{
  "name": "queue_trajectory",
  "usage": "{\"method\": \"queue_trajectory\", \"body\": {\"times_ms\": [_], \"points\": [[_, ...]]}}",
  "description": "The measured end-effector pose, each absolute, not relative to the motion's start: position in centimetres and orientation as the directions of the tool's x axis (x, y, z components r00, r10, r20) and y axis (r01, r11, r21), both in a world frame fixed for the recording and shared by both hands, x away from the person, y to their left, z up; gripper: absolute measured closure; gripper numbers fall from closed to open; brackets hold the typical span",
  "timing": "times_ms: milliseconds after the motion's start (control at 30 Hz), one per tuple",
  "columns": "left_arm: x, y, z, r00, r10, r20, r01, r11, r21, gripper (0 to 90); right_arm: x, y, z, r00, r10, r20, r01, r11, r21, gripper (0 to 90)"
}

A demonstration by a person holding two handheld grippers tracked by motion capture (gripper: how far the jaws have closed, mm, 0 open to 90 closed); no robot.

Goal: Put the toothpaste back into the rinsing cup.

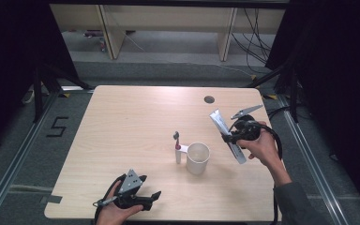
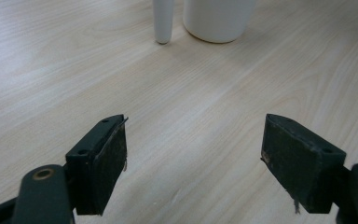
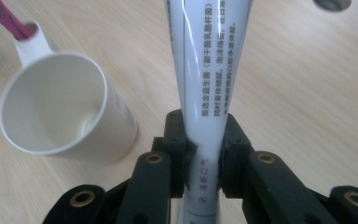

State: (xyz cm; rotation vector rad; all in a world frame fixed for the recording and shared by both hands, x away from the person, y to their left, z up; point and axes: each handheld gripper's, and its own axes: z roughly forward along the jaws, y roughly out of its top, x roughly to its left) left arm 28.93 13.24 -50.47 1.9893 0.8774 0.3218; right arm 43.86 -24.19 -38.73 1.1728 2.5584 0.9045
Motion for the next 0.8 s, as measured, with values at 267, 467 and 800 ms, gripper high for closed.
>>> {"method": "queue_trajectory", "body": {"times_ms": [267,467,800], "points": [[29.0,13.3,-50.4,0.705,0.7,-0.116,0.455,-0.32,0.831,21.8,43.4,-23.7,-36.9,-0.703,0.708,0.062,0.545,0.482,0.686,76.6],[29.0,13.3,-50.3,0.702,0.702,-0.118,0.454,-0.315,0.833,21.8,42.9,-23.0,-35.2,-0.719,0.69,0.082,0.493,0.423,0.761,76.6],[29.0,13.4,-50.3,0.704,0.701,-0.112,0.454,-0.322,0.831,21.8,42.7,-21.0,-34.9,-0.757,0.641,0.125,0.448,0.37,0.814,76.6]]}}
